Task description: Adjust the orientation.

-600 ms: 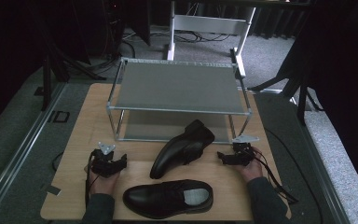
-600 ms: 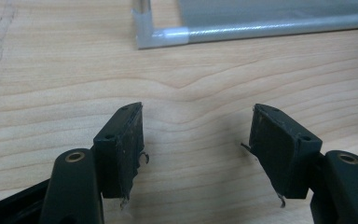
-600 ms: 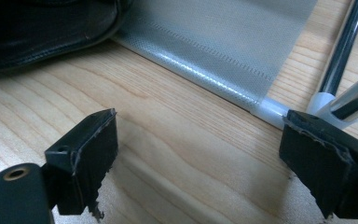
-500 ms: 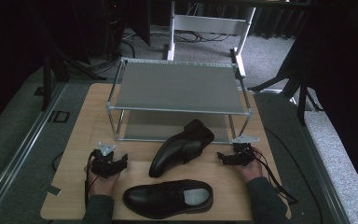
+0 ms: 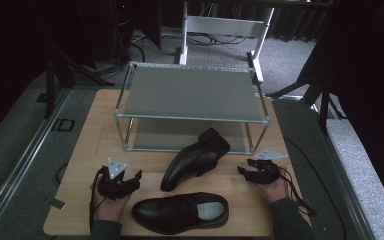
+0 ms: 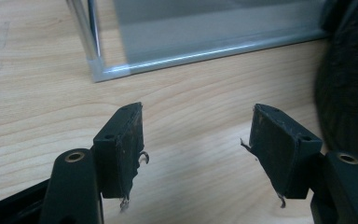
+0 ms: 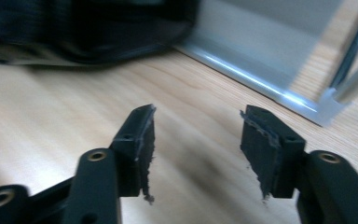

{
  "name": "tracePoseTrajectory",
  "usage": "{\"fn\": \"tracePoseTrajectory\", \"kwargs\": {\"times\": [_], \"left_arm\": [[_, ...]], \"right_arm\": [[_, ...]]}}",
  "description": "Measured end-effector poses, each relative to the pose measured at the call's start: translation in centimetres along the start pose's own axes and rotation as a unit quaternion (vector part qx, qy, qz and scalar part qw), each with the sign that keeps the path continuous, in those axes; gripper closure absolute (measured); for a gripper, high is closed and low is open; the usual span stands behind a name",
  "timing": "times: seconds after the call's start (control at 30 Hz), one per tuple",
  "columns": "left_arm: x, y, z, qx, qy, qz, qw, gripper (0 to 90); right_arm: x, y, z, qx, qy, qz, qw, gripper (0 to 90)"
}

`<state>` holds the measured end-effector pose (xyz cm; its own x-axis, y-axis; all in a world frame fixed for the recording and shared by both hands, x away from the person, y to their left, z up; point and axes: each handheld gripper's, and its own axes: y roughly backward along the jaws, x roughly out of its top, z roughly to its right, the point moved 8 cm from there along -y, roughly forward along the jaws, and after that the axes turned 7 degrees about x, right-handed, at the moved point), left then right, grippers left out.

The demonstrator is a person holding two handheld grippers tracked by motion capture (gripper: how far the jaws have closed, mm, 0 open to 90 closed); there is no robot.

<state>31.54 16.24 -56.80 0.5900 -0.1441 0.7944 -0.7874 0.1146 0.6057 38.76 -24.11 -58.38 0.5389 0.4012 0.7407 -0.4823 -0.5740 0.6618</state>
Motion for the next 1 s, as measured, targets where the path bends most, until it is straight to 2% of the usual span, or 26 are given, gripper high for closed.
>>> {"fn": "tracePoseTrajectory", "kwargs": {"times": [0.17, 0.33, 0.63, 0.67, 0.8, 0.83, 0.9, 0.93, 1.0], "left_arm": [[-0.2, 0.8, 0.7, -0.005, -0.007, 0.006, 0.9999, 35.5], [-0.2, 1.0, 0.6, -0.006, -0.006, 0.006, 0.9999, 35.6], [-0.2, 0.9, 1.0, -0.011, -0.01, 0.004, 0.9999, 35.6], [-0.2, 0.9, 1.0, -0.011, -0.01, 0.004, 0.9999, 35.6], [-0.3, 0.8, 1.3, -0.014, -0.012, 0.0, 0.9998, 35.6], [-0.3, 0.8, 1.3, -0.014, -0.012, 0.0, 0.9998, 35.6], [-0.3, 0.7, 1.4, -0.013, -0.012, -0.001, 0.9998, 35.6], [-0.3, 0.7, 1.4, -0.014, -0.012, -0.001, 0.9998, 35.6], [-0.3, 0.7, 1.4, -0.014, -0.012, 0.0, 0.9998, 35.6]], "right_arm": [[1.1, 2.0, -2.8, 0.028, 0.025, 0.023, 0.999, 51.0], [2.1, 3.1, -4.6, 0.036, 0.045, 0.031, 0.9978, 51.3], [3.0, 3.5, -7.5, 0.076, 0.066, 0.033, 0.9944, 51.6], [3.0, 3.5, -7.5, 0.076, 0.066, 0.033, 0.9944, 51.6], [3.4, 3.7, -9.7, 0.102, 0.092, 0.029, 0.9902, 50.5], [3.4, 3.7, -9.7, 0.102, 0.092, 0.029, 0.9902, 50.5], [3.7, 3.8, -11.1, 0.12, 0.109, 0.022, 0.9865, 48.8], [3.7, 3.8, -11.1, 0.12, 0.109, 0.022, 0.9865, 48.8], [3.6, 3.8, -12.6, 0.14, 0.129, 0.015, 0.9816, 47.1]]}}
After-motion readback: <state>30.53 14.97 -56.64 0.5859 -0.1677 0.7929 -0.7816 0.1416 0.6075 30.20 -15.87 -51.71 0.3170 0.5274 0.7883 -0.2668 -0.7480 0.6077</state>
